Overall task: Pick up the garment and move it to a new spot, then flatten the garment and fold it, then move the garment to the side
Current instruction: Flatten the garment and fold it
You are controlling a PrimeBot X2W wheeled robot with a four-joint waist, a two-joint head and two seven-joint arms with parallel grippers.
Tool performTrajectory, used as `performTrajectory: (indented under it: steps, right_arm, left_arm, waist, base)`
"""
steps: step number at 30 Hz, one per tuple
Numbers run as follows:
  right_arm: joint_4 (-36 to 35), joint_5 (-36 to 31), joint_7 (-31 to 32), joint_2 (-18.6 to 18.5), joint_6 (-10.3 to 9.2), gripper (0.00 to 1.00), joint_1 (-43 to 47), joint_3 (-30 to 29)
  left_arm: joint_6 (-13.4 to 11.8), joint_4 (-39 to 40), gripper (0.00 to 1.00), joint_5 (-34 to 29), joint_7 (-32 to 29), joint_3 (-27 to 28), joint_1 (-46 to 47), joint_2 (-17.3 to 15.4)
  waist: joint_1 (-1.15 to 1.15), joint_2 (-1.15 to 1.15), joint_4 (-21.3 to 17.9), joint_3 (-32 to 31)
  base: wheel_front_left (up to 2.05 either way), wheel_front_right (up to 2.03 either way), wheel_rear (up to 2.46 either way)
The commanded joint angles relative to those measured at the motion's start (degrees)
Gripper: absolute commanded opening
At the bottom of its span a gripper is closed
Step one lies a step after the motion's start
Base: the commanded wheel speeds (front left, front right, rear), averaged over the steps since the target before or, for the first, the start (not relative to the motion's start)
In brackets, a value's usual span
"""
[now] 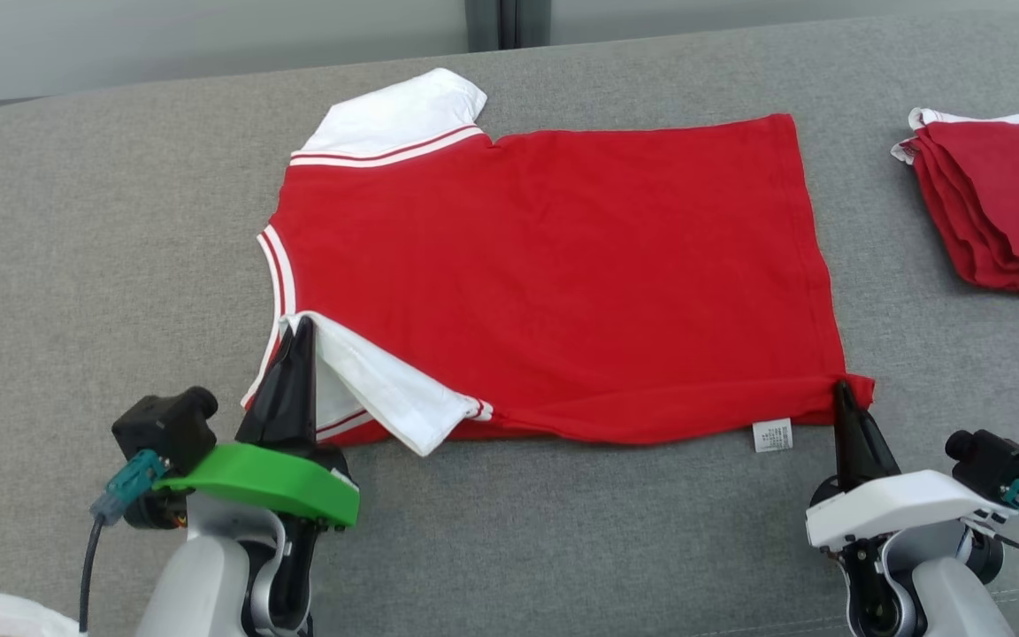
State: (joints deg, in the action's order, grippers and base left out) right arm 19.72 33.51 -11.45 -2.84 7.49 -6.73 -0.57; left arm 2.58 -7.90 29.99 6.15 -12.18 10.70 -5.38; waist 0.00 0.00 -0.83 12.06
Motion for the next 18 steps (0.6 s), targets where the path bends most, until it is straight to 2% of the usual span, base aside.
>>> performTrajectory:
  steps: [1,18]
  right_arm:
    - [0.5,-0.5,-0.5,-0.1,-0.02,0.00,-1.3,-0.3]
    - [8.2,0.3,-2.4,-0.1,-0.02,0.00,-9.6,1.2]
  left_arm:
    - [0.5,-1.7,0.00,-0.5,0.5,0.0,2.0,0.0]
    - [2.3,-24.2,0.00,0.1,6.8,0.2,17.9,0.9]
  waist:
    - [0.00,0.00,-0.5,0.5]
    - [0.00,0.00,-1.9,2.8]
  base:
    - [0.00,0.00,0.00]
    - [0.00,0.00,0.00]
